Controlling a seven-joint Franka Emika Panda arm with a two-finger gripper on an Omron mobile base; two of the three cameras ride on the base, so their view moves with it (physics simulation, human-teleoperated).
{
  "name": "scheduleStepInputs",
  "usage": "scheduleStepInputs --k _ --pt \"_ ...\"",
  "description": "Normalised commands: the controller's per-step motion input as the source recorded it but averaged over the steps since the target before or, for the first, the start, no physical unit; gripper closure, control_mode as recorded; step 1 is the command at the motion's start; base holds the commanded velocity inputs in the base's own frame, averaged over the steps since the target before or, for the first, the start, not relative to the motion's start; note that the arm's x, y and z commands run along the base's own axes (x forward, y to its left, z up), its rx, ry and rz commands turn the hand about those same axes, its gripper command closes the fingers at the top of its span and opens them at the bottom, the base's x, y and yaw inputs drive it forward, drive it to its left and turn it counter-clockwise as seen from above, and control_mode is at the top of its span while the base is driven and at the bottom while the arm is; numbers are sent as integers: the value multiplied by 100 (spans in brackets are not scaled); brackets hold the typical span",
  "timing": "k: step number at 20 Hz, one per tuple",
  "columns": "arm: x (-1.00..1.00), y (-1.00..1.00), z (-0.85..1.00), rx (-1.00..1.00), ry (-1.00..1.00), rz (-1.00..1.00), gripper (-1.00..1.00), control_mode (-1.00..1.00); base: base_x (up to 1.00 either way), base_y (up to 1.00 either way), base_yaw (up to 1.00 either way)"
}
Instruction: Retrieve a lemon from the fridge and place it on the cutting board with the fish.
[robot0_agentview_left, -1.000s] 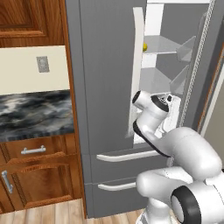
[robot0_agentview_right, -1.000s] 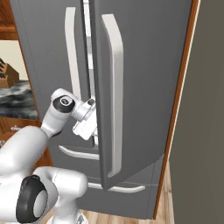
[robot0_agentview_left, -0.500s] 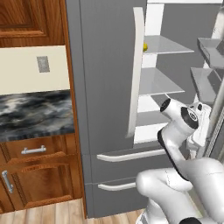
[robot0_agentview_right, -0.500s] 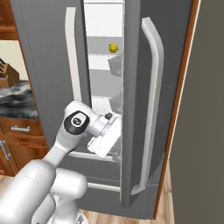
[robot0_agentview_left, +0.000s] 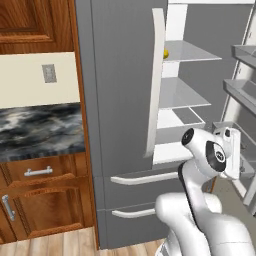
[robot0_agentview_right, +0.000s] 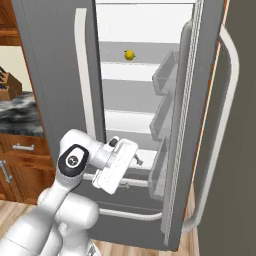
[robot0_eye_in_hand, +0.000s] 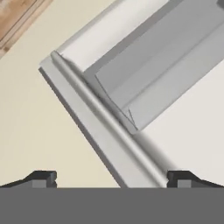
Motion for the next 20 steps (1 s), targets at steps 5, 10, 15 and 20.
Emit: scheduleStepInputs --k 5,10,15,20 --pt "17 100 21 -2 11 4 -100 -100 0 0 0" --pt "85 95 7 25 -9 -6 -100 -100 0 0 0" --pt "99 61 -22 68 -31 -20 -100 -100 0 0 0" --pt "66 27 8 72 -60 -31 -100 -100 0 0 0"
